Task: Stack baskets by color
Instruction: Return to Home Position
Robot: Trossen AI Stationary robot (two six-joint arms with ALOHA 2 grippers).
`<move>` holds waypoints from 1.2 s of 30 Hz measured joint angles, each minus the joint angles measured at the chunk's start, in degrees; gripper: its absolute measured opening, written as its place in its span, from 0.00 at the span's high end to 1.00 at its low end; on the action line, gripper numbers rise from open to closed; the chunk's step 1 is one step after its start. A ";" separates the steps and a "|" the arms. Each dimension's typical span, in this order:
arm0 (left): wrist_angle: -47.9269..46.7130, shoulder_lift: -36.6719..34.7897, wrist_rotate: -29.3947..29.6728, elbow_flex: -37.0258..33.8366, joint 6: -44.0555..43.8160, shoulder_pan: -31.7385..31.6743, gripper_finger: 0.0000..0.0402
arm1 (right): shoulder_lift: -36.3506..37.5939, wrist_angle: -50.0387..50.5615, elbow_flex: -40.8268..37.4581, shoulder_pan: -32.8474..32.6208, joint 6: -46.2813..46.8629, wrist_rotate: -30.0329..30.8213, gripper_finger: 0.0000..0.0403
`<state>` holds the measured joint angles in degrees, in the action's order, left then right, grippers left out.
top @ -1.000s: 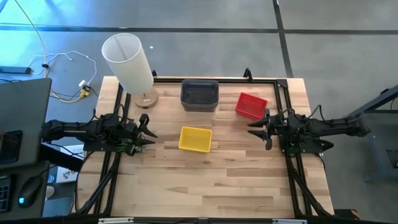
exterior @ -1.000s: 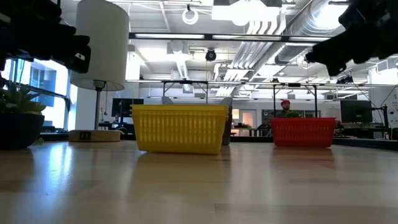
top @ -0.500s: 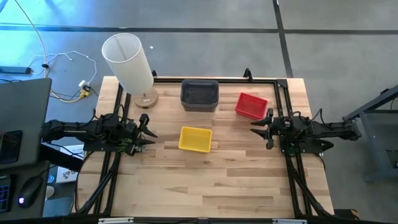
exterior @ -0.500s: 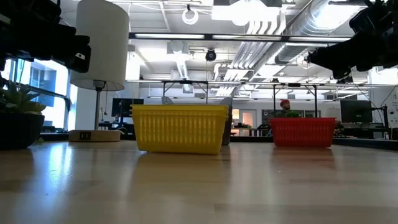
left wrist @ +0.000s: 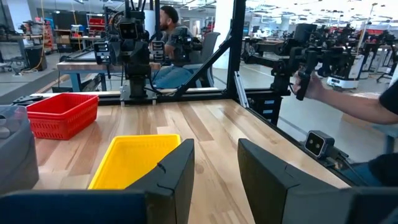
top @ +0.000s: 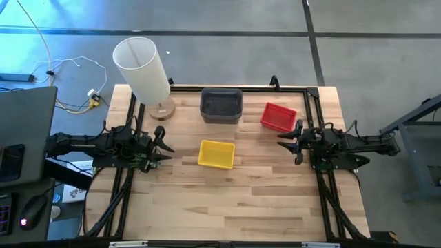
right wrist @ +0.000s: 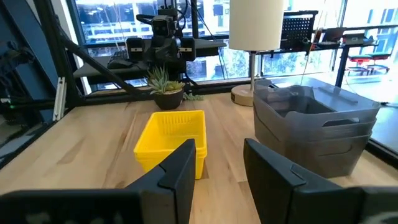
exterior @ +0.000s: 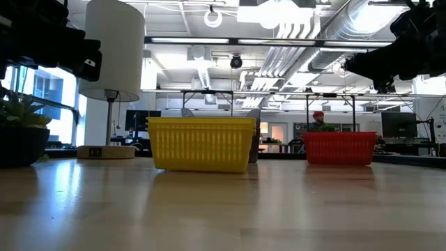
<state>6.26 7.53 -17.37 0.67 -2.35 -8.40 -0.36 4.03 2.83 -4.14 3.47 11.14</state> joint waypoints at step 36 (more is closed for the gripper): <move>-0.02 0.00 0.00 0.04 0.00 0.00 0.72 | -0.02 0.09 0.00 0.00 4.03 -0.41 0.69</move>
<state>6.24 7.53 -17.37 0.71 -2.35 -8.40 -0.38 4.12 2.83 -4.14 7.51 10.72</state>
